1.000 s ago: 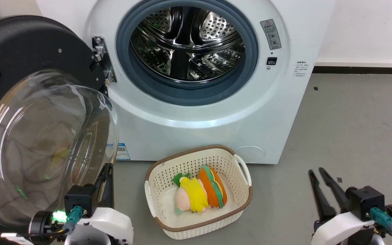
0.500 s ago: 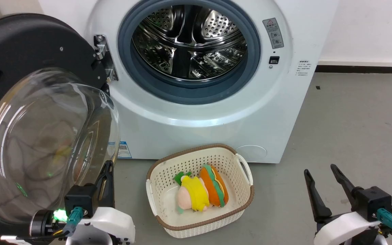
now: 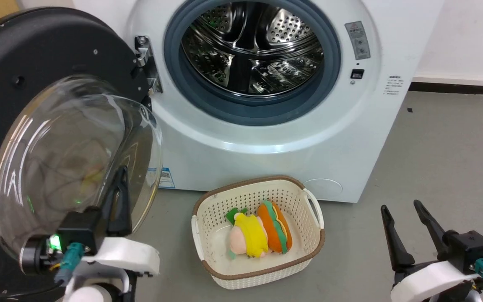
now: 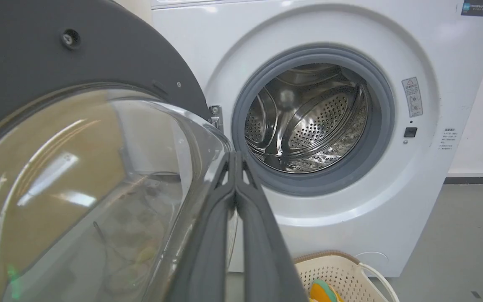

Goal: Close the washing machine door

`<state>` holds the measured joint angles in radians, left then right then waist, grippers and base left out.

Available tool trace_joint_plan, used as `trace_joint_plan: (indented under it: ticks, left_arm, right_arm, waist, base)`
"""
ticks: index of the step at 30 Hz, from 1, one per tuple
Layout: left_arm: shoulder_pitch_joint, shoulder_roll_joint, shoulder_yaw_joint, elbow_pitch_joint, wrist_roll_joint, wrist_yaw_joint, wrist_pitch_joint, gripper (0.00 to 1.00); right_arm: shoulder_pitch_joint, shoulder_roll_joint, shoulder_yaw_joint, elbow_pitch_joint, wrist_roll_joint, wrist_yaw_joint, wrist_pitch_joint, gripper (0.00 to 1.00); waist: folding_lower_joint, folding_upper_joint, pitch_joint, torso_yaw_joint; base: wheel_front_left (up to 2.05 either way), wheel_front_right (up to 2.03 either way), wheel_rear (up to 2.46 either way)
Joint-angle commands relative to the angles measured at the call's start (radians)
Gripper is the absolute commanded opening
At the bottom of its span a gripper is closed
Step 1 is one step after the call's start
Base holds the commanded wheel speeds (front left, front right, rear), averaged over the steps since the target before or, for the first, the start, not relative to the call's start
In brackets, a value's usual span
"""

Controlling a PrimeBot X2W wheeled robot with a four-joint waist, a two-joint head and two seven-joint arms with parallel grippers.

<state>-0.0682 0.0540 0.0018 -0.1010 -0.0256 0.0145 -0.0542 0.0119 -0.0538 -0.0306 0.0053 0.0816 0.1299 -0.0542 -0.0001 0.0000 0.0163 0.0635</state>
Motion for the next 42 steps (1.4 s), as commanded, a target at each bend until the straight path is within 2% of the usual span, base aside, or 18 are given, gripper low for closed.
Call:
trace_joint_plan:
  ticks: [1, 10, 21, 35, 42]
  left_arm:
    - [-0.022, 0.005, 0.005, -0.012, -0.007, -0.002, -0.008, 0.0]
    - [-0.101, 0.009, 0.082, -0.077, -0.08, -0.031, -0.027, 0.0]
    - [-0.206, 0.054, 0.212, -0.108, -0.168, -0.056, -0.05, 0.0]
    - [-0.304, 0.159, 0.387, -0.015, -0.325, -0.065, -0.022, 0.0]
    - [-0.334, 0.201, 0.45, 0.117, -0.448, -0.052, 0.09, 0.0]
  right_arm:
    - [-0.006, 0.001, -0.003, -0.001, 0.008, 0.0, -0.008, 1.0]
    - [-0.006, 0.001, -0.018, 0.014, 0.028, 0.0, -0.027, 1.0]
    - [-0.011, 0.002, -0.039, 0.041, 0.052, 0.0, -0.05, 1.0]
    - [-0.019, 0.002, -0.068, 0.077, 0.084, 0.0, -0.079, 1.0]
    - [-0.025, 0.002, -0.083, 0.1, 0.1, 0.0, -0.094, 1.0]
  waist:
    - [0.0001, 0.0, 0.001, 0.004]
    - [0.0001, 0.0, 0.014, 0.048]
    - [0.0001, 0.0, 0.036, 0.108]
    - [0.0001, 0.0, 0.066, 0.18]
    - [0.0001, 0.0, 0.082, 0.217]
  base:
    - [0.0, 0.0, 0.0]
    - [0.0, 0.0, 0.0]
    - [0.0, 0.0, 0.0]
    - [0.0, 0.0, 0.0]
    - [0.0, 0.0, 0.0]
